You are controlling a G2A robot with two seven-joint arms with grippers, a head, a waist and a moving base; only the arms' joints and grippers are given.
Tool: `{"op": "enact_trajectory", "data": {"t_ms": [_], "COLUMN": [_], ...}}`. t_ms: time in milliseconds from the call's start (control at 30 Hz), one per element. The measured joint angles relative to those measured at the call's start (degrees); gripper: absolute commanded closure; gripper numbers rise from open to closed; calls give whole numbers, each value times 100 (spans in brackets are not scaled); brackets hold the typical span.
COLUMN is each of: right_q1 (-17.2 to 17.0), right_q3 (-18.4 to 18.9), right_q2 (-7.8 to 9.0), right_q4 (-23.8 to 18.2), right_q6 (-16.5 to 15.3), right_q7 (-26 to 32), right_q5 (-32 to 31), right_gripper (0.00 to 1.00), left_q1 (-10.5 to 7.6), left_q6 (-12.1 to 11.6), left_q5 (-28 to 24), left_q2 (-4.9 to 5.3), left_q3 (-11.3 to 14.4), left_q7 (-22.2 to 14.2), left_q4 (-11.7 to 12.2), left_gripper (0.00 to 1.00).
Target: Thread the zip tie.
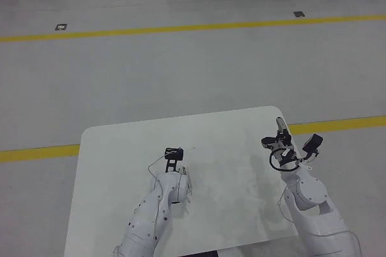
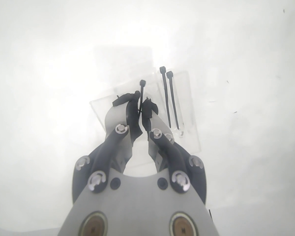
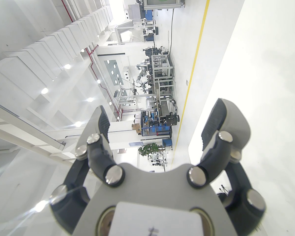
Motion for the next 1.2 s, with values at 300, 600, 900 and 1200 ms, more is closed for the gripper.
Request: {"op": "enact_trajectory", "data": {"t_ms": [300,600,900,1200], "right_q1": [0,0,0,0], "right_q3": [0,0,0,0], "right_q2": [0,0,0,0], "right_q4": [0,0,0,0], "right_q6": [0,0,0,0], "right_q7": [0,0,0,0], "right_q5": [0,0,0,0], "right_gripper": [0,0,0,0], "left_q1": [51,391,386,338], "left_q6": [0,0,-657,-910], "left_q5": [0,0,-1004,-1717], "left_q2": [8,91,164,195], "left_q3": [18,164,-181,-370], "left_q7": [-23,-605,-1215,-1237], "left_q4": [-203,-1378,-1998,-2043], "left_gripper": [100,100,100,100]}}
